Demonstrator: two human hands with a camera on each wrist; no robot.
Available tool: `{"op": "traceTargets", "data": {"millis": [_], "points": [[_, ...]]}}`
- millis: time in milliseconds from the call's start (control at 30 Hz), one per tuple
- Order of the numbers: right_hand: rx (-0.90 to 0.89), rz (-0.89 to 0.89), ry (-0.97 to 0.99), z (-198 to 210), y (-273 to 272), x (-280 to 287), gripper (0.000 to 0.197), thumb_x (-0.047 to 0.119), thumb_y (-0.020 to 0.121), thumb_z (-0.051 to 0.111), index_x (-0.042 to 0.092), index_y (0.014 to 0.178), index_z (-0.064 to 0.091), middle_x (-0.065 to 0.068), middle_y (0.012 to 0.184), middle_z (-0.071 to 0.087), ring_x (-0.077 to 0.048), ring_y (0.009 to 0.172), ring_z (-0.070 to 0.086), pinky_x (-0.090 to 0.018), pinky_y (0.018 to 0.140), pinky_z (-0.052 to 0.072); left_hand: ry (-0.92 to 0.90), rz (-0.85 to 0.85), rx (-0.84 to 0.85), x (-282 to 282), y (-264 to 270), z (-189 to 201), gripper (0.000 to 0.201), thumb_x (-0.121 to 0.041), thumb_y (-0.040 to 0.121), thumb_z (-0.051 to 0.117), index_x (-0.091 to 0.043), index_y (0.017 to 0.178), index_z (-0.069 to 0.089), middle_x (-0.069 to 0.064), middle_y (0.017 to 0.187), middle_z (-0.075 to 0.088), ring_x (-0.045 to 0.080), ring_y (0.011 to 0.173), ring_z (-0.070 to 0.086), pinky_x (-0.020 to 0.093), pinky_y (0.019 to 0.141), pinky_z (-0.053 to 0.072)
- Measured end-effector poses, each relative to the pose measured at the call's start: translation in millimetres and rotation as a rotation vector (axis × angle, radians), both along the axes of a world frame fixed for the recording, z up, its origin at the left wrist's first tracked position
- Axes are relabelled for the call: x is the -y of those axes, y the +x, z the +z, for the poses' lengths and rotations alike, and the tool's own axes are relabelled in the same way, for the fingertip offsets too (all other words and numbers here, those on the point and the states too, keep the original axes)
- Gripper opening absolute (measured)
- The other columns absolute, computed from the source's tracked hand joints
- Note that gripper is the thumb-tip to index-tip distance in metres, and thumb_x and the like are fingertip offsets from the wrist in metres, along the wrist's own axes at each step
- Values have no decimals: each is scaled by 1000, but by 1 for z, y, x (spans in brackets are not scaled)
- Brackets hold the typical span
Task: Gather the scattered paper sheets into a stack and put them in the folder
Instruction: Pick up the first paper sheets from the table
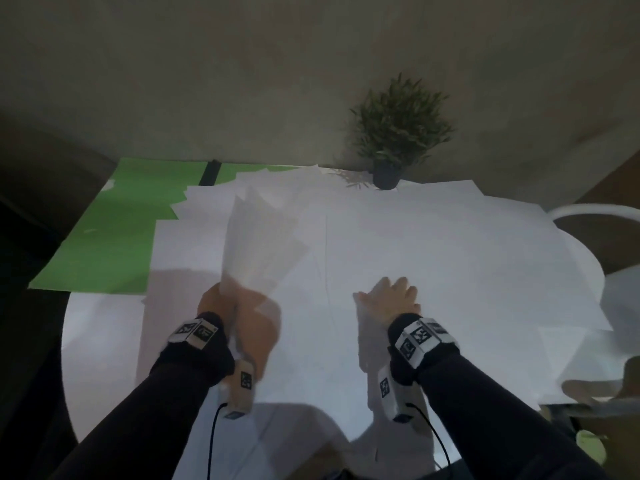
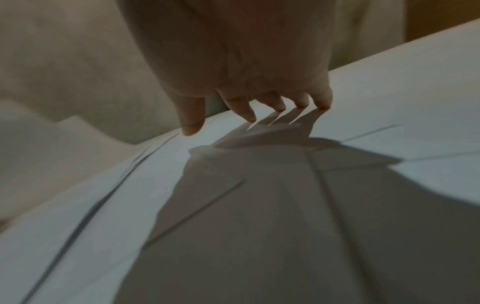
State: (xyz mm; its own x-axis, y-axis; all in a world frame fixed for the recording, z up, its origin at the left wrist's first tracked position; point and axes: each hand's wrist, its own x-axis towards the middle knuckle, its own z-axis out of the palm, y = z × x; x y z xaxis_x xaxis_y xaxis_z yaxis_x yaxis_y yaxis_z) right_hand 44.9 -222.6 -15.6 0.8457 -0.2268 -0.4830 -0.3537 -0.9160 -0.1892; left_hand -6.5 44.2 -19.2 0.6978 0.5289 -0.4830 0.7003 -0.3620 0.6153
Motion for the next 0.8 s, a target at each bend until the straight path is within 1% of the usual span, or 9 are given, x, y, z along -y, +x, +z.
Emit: {"op": "traceTargets", "data": {"millis": [100,200,267,367,433,500,600,667,800], "points": [[14,170,119,-6,-11,-15,65,56,81,48,18,133,38,-9,146,23,-36,135,20,-49,107,28,-91,50,44,5,0,-2,24,0,87,47,4,107,61,24,104,65,37,97,60,40,88,48],[197,-82,474,-2,-12,-17,67,30,84,62,19,143,32,-8,146,26,-30,131,33,-37,102,37,-117,63,52,5,-2,-4,27,2,84,48,2,108,60,23,102,65,37,96,60,37,85,47],[182,-278,668,-2,-6,-13,73,18,83,66,16,145,28,-9,145,25,-25,117,43,-24,85,45,-153,76,58,4,-4,-7,29,2,82,48,0,108,60,24,100,65,41,95,61,47,90,51],[62,-249,675,-3,-1,-10,67,14,77,73,7,135,39,-11,129,47,-25,112,51,-21,79,42,-175,83,64,1,-4,-13,30,2,80,49,0,108,60,25,100,65,42,95,61,55,90,50],[-10,-86,562,-3,1,-9,37,19,79,72,8,111,57,-5,106,59,-26,112,56,-22,78,42,-220,105,71,2,-5,-14,29,3,79,48,1,105,60,27,97,65,44,92,61,59,86,51],[-38,32,441,3,4,-7,28,26,84,64,10,107,58,-5,114,60,-27,115,53,-27,88,43,-262,140,76,1,-6,-13,27,4,80,48,3,105,59,27,96,65,43,90,61,60,86,51],[132,6,336,17,13,3,43,27,93,53,3,129,49,-15,135,51,-30,124,48,-29,98,39,-273,187,72,-2,-7,-14,31,5,82,53,5,113,58,23,104,65,40,99,61,53,94,48],[308,-126,444,36,18,13,47,22,96,51,-1,136,43,-17,140,47,-31,128,45,-30,103,35,-278,213,82,-3,-6,-15,35,4,82,57,5,117,58,24,111,64,40,103,60,53,97,47],[649,-199,730,78,31,19,22,16,93,54,2,108,61,-12,106,64,-24,95,58,-25,83,45,-305,228,105,4,-5,-7,31,5,83,57,5,114,58,19,104,64,37,101,60,48,97,47]]}}
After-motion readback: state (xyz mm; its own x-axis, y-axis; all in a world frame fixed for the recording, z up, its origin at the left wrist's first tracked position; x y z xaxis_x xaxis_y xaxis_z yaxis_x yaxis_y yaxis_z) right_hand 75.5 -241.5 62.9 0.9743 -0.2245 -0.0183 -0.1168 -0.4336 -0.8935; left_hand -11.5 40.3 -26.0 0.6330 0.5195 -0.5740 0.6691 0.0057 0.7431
